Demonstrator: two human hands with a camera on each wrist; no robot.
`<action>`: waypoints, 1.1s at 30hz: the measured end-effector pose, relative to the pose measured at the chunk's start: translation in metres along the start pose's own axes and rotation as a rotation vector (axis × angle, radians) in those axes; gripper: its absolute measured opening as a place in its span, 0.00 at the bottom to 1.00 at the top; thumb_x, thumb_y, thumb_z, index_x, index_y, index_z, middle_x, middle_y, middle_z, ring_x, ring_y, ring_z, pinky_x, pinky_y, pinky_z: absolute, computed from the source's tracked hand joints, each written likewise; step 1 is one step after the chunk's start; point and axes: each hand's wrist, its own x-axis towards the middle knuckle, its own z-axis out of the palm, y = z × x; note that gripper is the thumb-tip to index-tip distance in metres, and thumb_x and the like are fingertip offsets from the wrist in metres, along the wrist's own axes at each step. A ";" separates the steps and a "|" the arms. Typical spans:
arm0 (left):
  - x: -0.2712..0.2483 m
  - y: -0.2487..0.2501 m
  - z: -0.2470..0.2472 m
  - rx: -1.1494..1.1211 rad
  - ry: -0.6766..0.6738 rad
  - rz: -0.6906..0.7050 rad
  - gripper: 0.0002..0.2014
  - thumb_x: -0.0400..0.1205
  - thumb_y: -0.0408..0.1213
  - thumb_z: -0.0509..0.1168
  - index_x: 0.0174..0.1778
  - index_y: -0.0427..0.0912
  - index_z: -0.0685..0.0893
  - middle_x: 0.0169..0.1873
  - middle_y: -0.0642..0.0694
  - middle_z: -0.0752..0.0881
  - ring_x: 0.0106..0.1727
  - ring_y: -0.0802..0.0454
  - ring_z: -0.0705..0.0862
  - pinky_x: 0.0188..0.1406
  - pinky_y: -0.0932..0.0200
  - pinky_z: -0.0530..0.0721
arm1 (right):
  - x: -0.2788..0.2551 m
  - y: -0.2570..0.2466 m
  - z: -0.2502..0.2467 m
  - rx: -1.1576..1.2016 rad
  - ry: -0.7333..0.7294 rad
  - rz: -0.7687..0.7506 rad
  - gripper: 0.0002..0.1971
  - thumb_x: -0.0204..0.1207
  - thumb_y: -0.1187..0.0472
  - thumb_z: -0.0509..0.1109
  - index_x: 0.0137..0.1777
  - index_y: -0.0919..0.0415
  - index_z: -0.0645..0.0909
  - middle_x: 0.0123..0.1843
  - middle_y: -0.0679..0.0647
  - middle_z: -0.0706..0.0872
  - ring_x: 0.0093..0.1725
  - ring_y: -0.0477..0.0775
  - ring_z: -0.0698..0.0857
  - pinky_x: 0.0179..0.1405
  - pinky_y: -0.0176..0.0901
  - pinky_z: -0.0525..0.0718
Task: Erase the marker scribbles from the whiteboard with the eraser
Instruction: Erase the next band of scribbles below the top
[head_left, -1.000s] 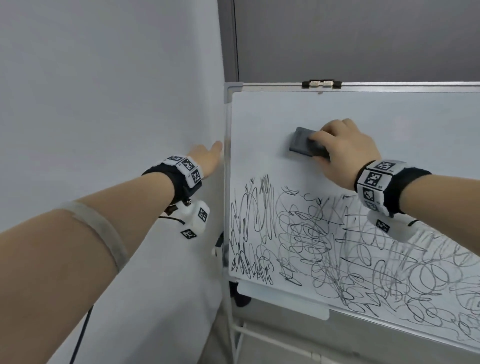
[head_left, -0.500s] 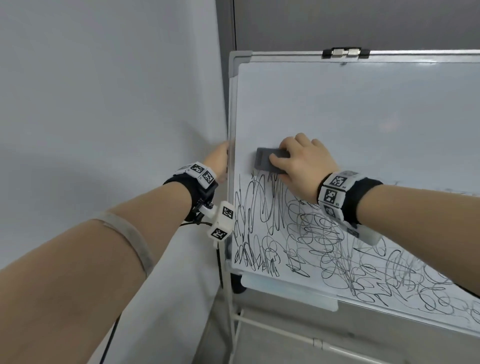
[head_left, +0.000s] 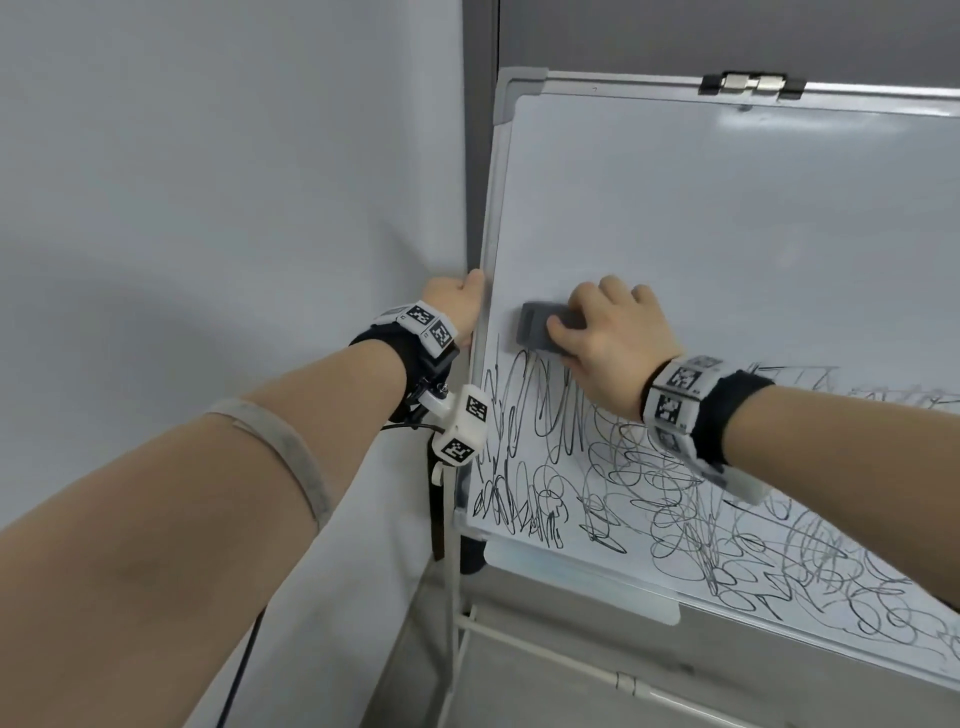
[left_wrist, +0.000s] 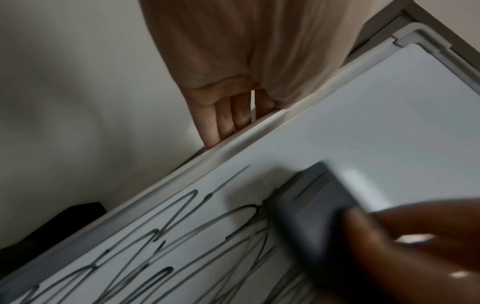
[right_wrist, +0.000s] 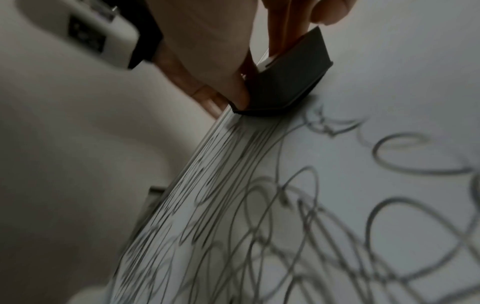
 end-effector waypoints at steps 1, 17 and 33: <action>-0.001 0.000 0.000 -0.006 0.012 0.008 0.18 0.76 0.56 0.56 0.32 0.44 0.73 0.35 0.39 0.75 0.36 0.41 0.82 0.52 0.34 0.88 | -0.008 -0.010 0.008 -0.002 -0.038 -0.046 0.17 0.61 0.64 0.79 0.52 0.60 0.86 0.46 0.61 0.78 0.46 0.62 0.74 0.39 0.52 0.67; 0.002 0.000 -0.004 0.058 0.039 0.050 0.22 0.86 0.48 0.53 0.29 0.40 0.74 0.32 0.35 0.80 0.41 0.35 0.90 0.51 0.41 0.90 | -0.001 -0.032 0.010 -0.067 -0.042 -0.032 0.17 0.62 0.65 0.75 0.52 0.62 0.85 0.46 0.62 0.77 0.45 0.63 0.74 0.39 0.53 0.68; 0.002 -0.003 -0.006 0.040 -0.034 0.078 0.22 0.82 0.52 0.54 0.34 0.38 0.79 0.33 0.32 0.86 0.44 0.32 0.92 0.48 0.37 0.91 | 0.005 -0.058 0.007 -0.144 -0.173 -0.108 0.14 0.61 0.65 0.69 0.48 0.60 0.85 0.46 0.61 0.76 0.45 0.61 0.73 0.38 0.52 0.62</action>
